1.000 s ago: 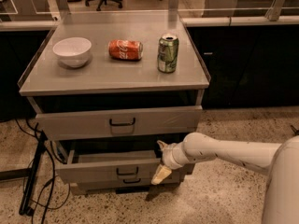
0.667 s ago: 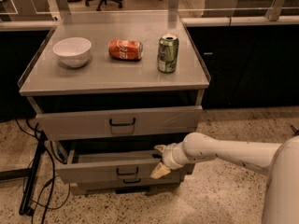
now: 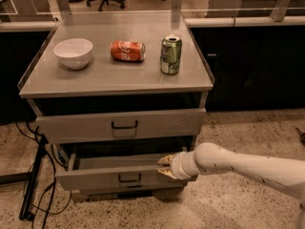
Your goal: Open middle drawer
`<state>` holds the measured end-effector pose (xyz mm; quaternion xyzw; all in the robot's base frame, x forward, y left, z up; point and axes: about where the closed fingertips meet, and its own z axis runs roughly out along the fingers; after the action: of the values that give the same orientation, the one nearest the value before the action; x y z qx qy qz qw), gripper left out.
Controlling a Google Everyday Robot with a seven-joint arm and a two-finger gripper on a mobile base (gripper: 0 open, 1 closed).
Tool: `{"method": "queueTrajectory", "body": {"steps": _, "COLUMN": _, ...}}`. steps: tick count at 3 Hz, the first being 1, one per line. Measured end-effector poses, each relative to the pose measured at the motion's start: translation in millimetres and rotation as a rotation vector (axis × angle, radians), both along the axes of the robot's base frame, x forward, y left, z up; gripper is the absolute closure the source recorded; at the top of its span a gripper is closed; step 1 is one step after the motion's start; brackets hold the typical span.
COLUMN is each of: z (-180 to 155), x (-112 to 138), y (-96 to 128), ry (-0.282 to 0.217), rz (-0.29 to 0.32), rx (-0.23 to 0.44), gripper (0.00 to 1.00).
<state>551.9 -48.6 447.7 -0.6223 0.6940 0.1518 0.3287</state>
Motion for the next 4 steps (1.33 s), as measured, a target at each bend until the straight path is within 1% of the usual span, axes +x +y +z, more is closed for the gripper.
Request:
{"method": "queueTrajectory", "body": {"steps": 1, "z": 19.8, "x": -36.7, "y": -11.1, "ry": -0.041, "rz": -0.002, "rx": 0.025, "gripper": 1.00}}
{"method": "queueTrajectory", "body": {"steps": 2, "z": 20.4, "x": -82.5, "y": -26.7, "ry": -0.044, "rz": -0.022, "rx": 0.036, "gripper": 1.00}}
{"method": "queueTrajectory", "body": {"steps": 3, "z": 17.6, "x": -92.7, "y": -33.7, "ry": -0.035, "rz": -0.035, "rx": 0.037, "gripper": 0.82}}
{"method": "queueTrajectory", "body": {"steps": 4, "z": 17.6, "x": -92.7, "y": -33.7, "ry": -0.035, "rz": -0.034, "rx": 0.037, "gripper": 0.59}}
